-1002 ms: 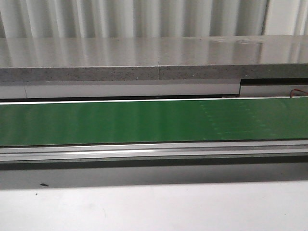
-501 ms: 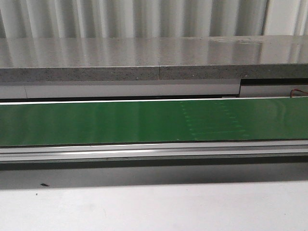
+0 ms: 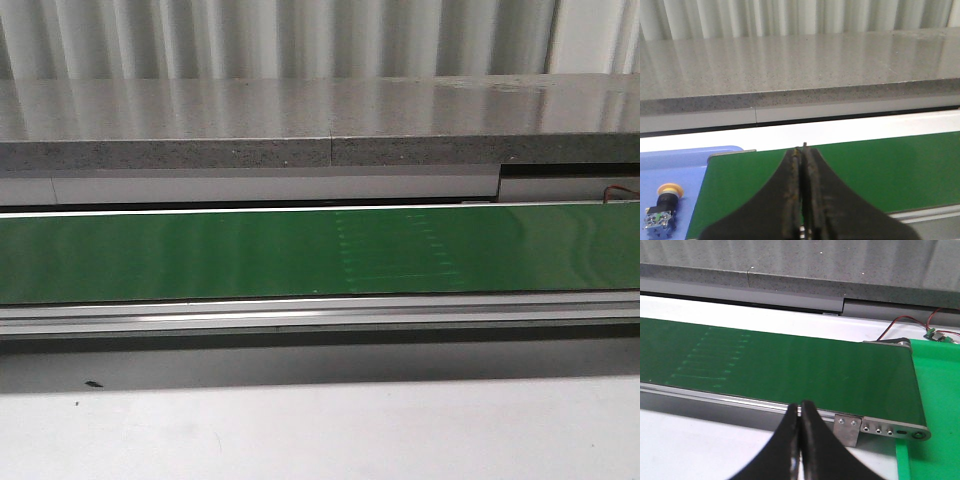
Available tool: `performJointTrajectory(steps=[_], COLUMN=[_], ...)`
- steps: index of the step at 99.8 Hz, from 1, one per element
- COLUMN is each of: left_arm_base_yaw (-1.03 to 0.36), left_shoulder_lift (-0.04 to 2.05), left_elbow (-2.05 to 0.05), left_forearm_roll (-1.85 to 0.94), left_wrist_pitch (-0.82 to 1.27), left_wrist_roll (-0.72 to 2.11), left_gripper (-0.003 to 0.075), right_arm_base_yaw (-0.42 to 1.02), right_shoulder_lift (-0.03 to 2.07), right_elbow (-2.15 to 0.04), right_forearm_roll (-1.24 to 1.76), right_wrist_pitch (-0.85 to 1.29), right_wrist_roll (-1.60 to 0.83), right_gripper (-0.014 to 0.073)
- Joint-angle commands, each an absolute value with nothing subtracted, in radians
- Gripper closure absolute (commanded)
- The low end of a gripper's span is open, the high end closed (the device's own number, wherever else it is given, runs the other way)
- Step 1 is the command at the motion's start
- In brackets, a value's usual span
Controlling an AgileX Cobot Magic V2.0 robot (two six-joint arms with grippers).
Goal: Move button from right to left
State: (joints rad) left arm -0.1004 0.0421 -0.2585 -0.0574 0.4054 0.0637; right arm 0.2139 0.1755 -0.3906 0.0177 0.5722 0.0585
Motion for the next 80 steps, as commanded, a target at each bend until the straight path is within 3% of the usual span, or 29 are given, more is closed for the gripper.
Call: performJointTrajectory(steps=[1, 15, 37, 55, 80], left_arm_base_yaw=[-0.108, -0.108, -0.106, -0.106, -0.106], left_shoulder_lift=[0.012, -0.037, -0.035, -0.035, -0.035], left_elbow=[-0.264, -0.222, -0.072, 0.043, 0.041], left_forearm_roll=[-0.059, -0.052, 0.032, 0.024, 0.014], left_wrist_pitch=[0.309, 0.287, 0.0, -0.006, 0.041], left_wrist_roll=[0.056, 0.056, 0.056, 0.056, 0.056], left_gripper=[0.0741, 0.0741, 0.0741, 0.0741, 0.0741], right_arm_base_yaw=[0.215, 0.215, 0.215, 0.215, 0.215], right_shoulder_lift=[0.186, 0.186, 0.186, 0.186, 0.186], right_elbow=[-0.418, -0.418, -0.418, -0.418, -0.418], right_forearm_roll=[0.006, 0.006, 0.006, 0.006, 0.006], right_wrist_pitch=[0.488, 0.488, 0.489, 0.489, 0.488], right_wrist_roll=[0.052, 0.052, 0.052, 0.052, 0.052], right_gripper=[0.0662, 0.0662, 0.0662, 0.0662, 0.0662])
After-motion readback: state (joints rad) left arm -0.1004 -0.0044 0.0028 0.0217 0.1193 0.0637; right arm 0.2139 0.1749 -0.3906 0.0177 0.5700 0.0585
